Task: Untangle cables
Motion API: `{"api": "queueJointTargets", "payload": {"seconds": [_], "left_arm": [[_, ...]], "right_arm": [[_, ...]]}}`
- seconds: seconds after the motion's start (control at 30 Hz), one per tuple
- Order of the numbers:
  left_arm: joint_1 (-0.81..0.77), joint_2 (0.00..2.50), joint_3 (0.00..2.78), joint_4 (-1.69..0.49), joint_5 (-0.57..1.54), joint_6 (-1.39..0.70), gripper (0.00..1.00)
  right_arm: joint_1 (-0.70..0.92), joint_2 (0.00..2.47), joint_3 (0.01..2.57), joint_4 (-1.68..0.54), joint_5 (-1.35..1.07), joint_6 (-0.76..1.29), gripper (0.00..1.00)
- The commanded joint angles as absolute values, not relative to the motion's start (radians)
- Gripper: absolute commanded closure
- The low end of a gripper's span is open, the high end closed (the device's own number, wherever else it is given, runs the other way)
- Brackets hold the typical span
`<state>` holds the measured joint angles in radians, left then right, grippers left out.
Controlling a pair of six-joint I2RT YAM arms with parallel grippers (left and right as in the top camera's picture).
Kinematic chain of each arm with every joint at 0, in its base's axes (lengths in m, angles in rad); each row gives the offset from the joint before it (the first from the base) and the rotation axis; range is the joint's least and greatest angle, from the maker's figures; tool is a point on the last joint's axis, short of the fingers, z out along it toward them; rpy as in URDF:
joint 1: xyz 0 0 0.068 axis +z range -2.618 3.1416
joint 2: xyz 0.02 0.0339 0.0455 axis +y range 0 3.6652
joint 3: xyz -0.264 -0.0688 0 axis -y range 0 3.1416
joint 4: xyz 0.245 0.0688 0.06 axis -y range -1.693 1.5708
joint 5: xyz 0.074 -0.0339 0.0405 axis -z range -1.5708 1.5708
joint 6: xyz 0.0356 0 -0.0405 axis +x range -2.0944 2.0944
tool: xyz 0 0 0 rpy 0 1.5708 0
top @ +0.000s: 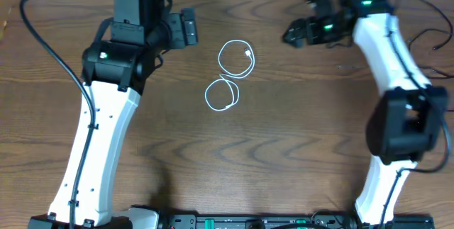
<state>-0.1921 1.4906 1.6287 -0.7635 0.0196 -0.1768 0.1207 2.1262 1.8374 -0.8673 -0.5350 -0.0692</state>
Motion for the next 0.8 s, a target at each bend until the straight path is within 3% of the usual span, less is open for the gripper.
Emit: {"api": "queueJointTargets", "payload": {"seconds": [0.0,0.1,0.2,0.27,0.47,0.5,0.53,0.57,0.77], "left_arm": [[-0.173,1.497,1.631,-0.782,-0.012,-0.197,0.04],[-0.162,1.497,1.631,-0.796,-0.012,-0.197,0.04],[-0.162,1.497,1.631,-0.810,-0.009,-0.197,0.04],[-0.163,1.497,1.631,-0.815,0.011,-0.197,0.04],[-0.163,1.497,1.631,-0.830,0.045,-0.197,0.04],[-0.163,1.497,1.630,-0.830,0.045,-0.197,0.04],[-0.163,1.497,1.629,-0.831,0.045,-0.197,0.04],[-0.163,1.497,1.629,-0.833,0.045,-0.197,0.04],[-0.163,1.497,1.629,-0.858,0.045,-0.197,0.04]], "right_arm": [[0.192,2.170,1.836,-0.841,-0.562,-0.010,0.10],[0.250,2.216,1.836,-0.802,-0.548,0.093,0.20],[0.297,2.251,1.836,-0.780,-0.492,0.189,0.43],[0.321,2.269,1.836,-0.774,-0.436,0.251,0.52],[0.379,2.322,1.836,-0.735,-0.389,0.354,0.66],[0.385,2.327,1.836,-0.728,-0.386,0.366,0.75],[0.392,2.335,1.836,-0.717,-0.385,0.370,0.95],[0.395,2.336,1.836,-0.709,-0.380,0.367,0.99],[0.352,2.252,1.840,-0.718,-0.341,0.289,0.99]]}}
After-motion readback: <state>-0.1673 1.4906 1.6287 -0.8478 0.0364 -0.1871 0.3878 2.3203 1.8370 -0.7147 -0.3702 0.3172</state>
